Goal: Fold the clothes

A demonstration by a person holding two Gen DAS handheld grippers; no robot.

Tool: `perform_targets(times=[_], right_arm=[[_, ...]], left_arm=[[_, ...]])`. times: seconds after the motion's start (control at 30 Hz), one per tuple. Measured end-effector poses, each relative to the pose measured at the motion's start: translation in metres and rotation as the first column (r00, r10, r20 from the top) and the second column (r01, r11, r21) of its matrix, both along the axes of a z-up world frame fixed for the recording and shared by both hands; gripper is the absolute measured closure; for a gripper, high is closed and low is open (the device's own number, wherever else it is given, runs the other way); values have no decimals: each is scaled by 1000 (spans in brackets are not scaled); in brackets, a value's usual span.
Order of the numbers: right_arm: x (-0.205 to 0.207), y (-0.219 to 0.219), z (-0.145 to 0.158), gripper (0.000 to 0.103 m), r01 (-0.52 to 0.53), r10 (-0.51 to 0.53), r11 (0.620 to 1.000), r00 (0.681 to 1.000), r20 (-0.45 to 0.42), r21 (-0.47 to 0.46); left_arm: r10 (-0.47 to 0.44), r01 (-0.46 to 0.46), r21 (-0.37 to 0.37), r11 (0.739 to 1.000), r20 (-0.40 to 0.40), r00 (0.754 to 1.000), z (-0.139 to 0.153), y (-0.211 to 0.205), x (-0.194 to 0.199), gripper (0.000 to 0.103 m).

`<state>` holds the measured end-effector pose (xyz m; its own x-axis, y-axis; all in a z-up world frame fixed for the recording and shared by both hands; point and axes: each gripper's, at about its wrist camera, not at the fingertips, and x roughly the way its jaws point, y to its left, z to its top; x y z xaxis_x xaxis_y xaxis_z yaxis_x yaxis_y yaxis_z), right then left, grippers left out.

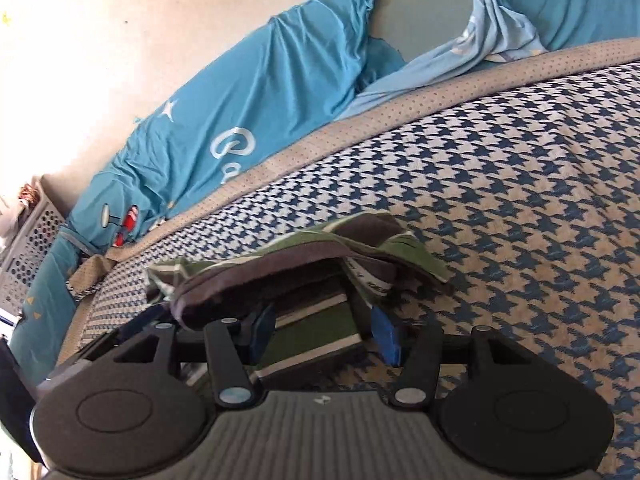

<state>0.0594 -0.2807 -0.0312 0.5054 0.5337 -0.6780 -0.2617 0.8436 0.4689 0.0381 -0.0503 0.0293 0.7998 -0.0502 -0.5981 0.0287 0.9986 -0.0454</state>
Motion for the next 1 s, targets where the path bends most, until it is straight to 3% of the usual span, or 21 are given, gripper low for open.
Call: perform_targets(times=[0.17, 0.4, 0.47, 0.57, 0.63, 0.73, 1.0], right_arm=[[4, -1, -11, 50, 4, -5, 998, 1000, -8, -56], [14, 9, -34, 50, 48, -45, 998, 996, -72, 35], [14, 14, -35, 50, 58, -56, 998, 997, -46, 37], [11, 22, -32, 70, 41, -41, 999, 999, 0, 30], [10, 25, -30, 90, 31, -32, 999, 999, 22, 42], [8, 22, -21, 91, 18, -22, 996, 999, 41, 92], [-12, 14, 19, 93, -68, 42, 980, 989, 141, 188]], left_arm=[[-25, 25, -38, 999, -17, 1000, -1, 2, 2, 55], [-50, 45, -97, 994, -41, 998, 0, 3, -1, 40], [-55, 49, -105, 993, -50, 997, -1, 3, -1, 39], [-63, 55, -118, 992, -64, 996, -3, 3, -1, 39], [-61, 51, -134, 990, -69, 996, -2, 3, -1, 44], [-63, 52, -159, 986, -67, 996, 3, 4, -2, 54], [-76, 77, -158, 984, 16, 997, 38, 8, -22, 57]])
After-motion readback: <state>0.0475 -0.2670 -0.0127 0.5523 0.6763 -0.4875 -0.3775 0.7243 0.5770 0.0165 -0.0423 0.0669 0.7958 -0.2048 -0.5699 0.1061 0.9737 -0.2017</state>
